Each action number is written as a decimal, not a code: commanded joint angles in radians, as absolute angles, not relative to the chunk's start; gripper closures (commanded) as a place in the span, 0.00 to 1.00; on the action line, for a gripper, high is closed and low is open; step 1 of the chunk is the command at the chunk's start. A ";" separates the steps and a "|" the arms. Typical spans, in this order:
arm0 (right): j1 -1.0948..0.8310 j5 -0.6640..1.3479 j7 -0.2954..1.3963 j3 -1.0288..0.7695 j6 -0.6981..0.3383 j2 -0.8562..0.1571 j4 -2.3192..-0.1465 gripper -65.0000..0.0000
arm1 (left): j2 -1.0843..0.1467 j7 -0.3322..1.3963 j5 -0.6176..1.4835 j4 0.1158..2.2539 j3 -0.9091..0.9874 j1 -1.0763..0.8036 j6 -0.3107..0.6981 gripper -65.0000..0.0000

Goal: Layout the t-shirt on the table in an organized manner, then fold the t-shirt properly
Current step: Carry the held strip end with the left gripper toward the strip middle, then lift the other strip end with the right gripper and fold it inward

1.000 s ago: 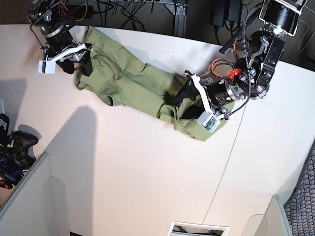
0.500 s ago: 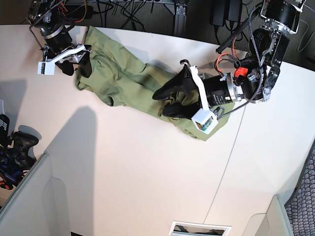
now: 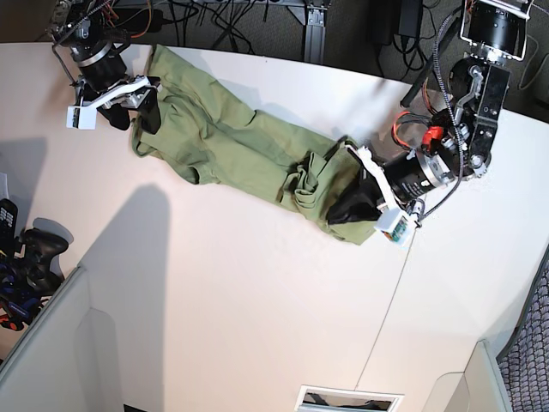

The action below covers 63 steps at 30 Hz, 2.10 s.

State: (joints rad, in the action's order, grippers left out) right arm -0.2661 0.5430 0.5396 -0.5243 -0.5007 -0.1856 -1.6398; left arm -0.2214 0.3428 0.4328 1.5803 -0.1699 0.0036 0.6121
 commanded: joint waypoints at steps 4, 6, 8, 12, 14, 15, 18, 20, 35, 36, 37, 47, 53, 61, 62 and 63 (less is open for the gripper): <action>-0.262 0.561 0.521 -0.530 -0.504 -0.185 -1.653 0.40 | -0.179 0.264 0.340 1.462 -0.219 0.051 0.573 1.00; -0.264 0.561 0.524 -0.530 -0.504 -0.179 -1.653 0.40 | -0.146 0.244 0.323 1.390 -0.225 0.066 0.548 1.00; -0.264 0.561 0.525 -0.530 -0.504 -0.172 -1.653 0.40 | -0.109 0.229 0.311 1.321 -0.225 0.078 0.546 1.00; -0.264 0.562 0.525 -0.530 -0.504 -0.162 -1.653 0.40 | -0.056 0.174 0.249 1.208 -0.225 0.097 0.546 1.00; -0.264 0.561 0.525 -0.530 -0.504 -0.163 -1.653 0.40 | -0.044 0.168 0.249 1.176 -0.225 0.103 0.546 1.00; -0.264 0.562 0.525 -0.530 -0.504 -0.163 -1.653 0.40 | -0.044 0.161 0.249 1.171 -0.225 0.103 0.546 1.00; -0.264 0.562 0.524 -0.530 -0.504 -0.163 -1.653 0.40 | -0.049 0.157 0.250 1.177 -0.224 0.107 0.546 1.00; -0.264 0.574 0.525 -0.530 -0.504 -0.163 -1.653 0.40 | -0.051 0.157 0.250 1.196 -0.224 0.117 0.546 1.00; -0.268 0.678 0.634 -0.648 -0.505 -0.136 -1.653 0.40 | -0.054 0.237 0.297 1.334 -0.223 0.121 0.554 1.00; -0.277 0.678 0.633 -0.645 -0.505 -0.135 -1.653 0.40 | -0.057 0.237 0.302 1.334 -0.223 0.121 0.558 1.00; -0.286 0.677 0.633 -0.637 -0.505 -0.132 -1.652 0.40 | -0.062 0.237 0.312 1.334 -0.223 0.121 0.563 1.00; -0.310 0.655 0.591 -0.569 -0.504 -0.079 -1.578 0.40 | -0.070 0.239 0.332 1.334 -0.223 0.119 0.570 1.00; -0.291 0.682 0.585 -0.551 -0.505 -0.065 -1.497 0.40 | -0.069 0.247 0.342 1.334 -0.223 0.119 0.572 1.00; -0.288 0.680 0.579 -0.477 -0.505 -0.063 -1.499 0.49 | -0.069 0.251 0.345 1.334 -0.223 0.119 0.573 1.00; -0.288 0.680 0.575 -0.478 -0.505 -0.064 -1.499 0.58 | -0.069 0.251 0.348 1.334 -0.223 0.119 0.573 1.00; -0.288 0.680 0.575 -0.479 -0.505 -0.064 -1.499 0.70 | -0.070 0.251 0.351 1.334 -0.223 0.119 0.573 1.00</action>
State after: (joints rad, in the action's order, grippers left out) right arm -0.2852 0.7013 0.5529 -0.4786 -0.5114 -0.0597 -1.4948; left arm -0.0723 0.2695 0.3325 1.3155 -0.2234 0.0998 0.5537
